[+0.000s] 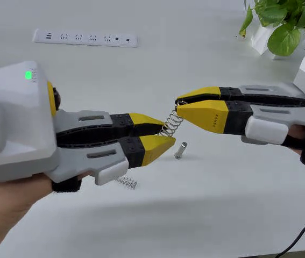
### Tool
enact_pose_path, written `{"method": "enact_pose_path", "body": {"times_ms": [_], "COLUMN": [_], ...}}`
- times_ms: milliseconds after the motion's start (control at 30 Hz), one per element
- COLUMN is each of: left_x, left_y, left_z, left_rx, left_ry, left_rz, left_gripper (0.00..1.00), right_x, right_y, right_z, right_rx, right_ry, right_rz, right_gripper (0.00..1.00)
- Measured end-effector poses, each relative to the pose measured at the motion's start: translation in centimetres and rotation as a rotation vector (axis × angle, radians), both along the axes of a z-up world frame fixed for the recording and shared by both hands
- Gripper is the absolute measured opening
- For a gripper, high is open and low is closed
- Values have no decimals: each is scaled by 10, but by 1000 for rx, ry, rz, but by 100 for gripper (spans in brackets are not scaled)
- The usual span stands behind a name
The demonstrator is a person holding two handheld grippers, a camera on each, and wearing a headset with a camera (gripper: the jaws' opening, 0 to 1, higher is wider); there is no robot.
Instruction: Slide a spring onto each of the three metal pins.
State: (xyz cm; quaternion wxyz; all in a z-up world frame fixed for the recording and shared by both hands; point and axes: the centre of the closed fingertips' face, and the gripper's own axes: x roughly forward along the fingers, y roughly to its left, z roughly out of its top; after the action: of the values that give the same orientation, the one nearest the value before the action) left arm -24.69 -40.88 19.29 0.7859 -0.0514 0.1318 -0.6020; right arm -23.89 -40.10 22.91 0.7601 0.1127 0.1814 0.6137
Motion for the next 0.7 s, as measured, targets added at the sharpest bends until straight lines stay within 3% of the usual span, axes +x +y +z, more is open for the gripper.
{"method": "enact_pose_path", "body": {"times_ms": [300, 700], "left_x": [-2, -1], "left_y": [-3, -5], "left_z": [-5, -8], "left_rx": [42, 50], "left_ry": [-28, -24], "left_rz": [-21, -31], "left_gripper": [7, 7], "right_x": [-1, -3], "right_y": [1, 3], "right_z": [-3, -3], "right_rx": [-27, -72], "right_ry": [-8, -43], "right_rz": [14, 39], "right_gripper": [6, 6]}}
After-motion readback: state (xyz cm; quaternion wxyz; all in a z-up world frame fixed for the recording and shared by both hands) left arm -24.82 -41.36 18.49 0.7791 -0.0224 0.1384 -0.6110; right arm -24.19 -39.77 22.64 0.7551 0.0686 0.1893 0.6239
